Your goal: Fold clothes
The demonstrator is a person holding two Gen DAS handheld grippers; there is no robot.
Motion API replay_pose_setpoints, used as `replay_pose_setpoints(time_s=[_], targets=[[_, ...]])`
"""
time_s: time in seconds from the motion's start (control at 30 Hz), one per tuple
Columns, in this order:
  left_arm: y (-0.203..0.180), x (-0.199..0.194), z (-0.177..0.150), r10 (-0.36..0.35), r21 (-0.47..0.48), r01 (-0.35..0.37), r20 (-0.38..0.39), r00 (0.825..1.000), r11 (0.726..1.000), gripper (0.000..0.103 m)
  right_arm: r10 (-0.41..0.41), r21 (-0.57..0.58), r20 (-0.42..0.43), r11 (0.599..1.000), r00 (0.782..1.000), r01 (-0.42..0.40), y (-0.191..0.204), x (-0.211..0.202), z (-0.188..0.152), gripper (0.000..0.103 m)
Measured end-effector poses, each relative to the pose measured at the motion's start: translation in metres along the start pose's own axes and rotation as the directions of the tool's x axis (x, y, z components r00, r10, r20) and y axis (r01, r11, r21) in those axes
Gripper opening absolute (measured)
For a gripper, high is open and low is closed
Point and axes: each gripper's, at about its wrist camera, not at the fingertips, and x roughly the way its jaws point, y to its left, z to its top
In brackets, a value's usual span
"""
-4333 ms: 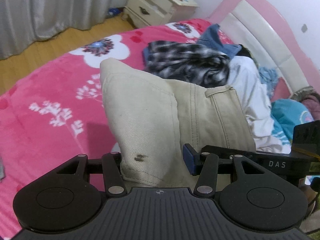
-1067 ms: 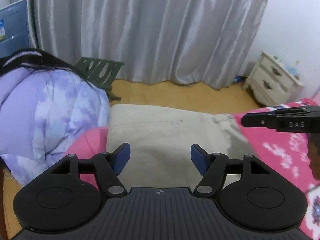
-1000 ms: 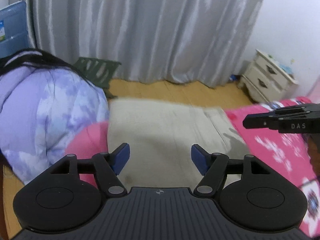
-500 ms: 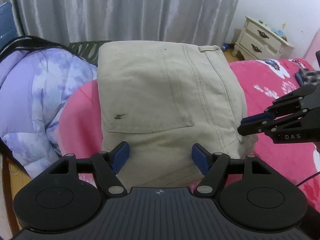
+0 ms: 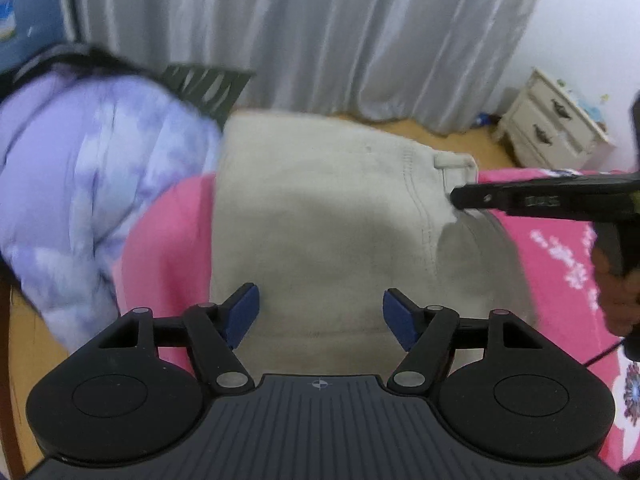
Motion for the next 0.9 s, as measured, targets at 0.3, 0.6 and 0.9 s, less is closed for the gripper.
replay_pose_setpoints(time_s=[0.3,0.6,0.9], targets=[[-0.015,-0.042,-0.026,-0.016,-0.031,0.014,-0.055,0.998,0.999,0.071,0.136,0.047,-0.094,0.99,0.986,-0.132,0.008,-0.066,-0.031,0.015],[-0.026,-0.032,-0.033,0.083,-0.026,-0.085,-0.059,0.995,0.996,0.074,0.073,0.081,-0.218,0.995,0.973,-0.056,0.021,-0.042,-0.061,0.013],[-0.034,-0.023,-0.016,0.205,-0.054,-0.215,-0.151,0.967,0.975,0.074,-0.002,0.02,-0.206,1.0,0.979,0.007,0.016,-0.042,-0.069,0.012]])
